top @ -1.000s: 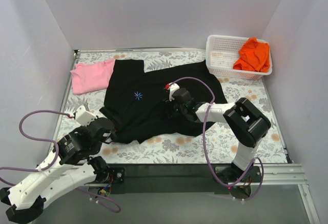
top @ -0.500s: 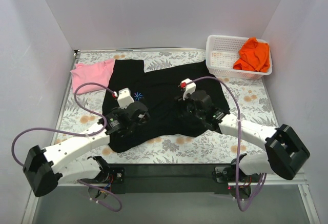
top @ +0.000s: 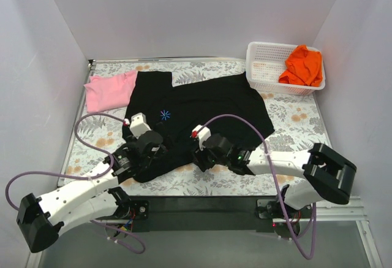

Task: Fold and stack the t-shirts
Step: Flatten the tshirt out

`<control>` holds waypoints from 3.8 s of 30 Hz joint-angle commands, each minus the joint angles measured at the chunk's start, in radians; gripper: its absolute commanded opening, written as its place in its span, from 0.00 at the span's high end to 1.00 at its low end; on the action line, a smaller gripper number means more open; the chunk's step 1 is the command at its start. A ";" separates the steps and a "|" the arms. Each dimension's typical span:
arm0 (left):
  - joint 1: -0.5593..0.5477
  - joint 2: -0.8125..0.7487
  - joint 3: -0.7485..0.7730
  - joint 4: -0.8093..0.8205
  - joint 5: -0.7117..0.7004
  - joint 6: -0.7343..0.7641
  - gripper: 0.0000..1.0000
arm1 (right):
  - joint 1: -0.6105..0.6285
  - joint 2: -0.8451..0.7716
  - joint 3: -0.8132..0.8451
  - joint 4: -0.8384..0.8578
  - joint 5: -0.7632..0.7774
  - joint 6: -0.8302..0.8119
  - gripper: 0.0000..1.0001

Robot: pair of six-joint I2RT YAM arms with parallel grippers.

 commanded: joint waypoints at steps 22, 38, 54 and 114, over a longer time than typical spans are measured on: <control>0.352 -0.142 -0.094 0.108 0.121 0.129 0.02 | 0.206 0.419 0.315 0.196 0.022 -0.105 0.51; 0.354 -0.174 -0.094 0.075 0.118 0.109 0.02 | 0.206 0.508 0.358 0.195 0.063 -0.148 0.83; 0.351 -0.250 -0.138 0.174 0.176 0.193 0.09 | -0.004 0.499 0.524 0.186 -0.115 -0.108 0.99; 0.026 0.154 -0.203 0.203 -0.020 0.040 0.29 | -0.193 0.661 0.703 0.120 -0.359 -0.050 0.99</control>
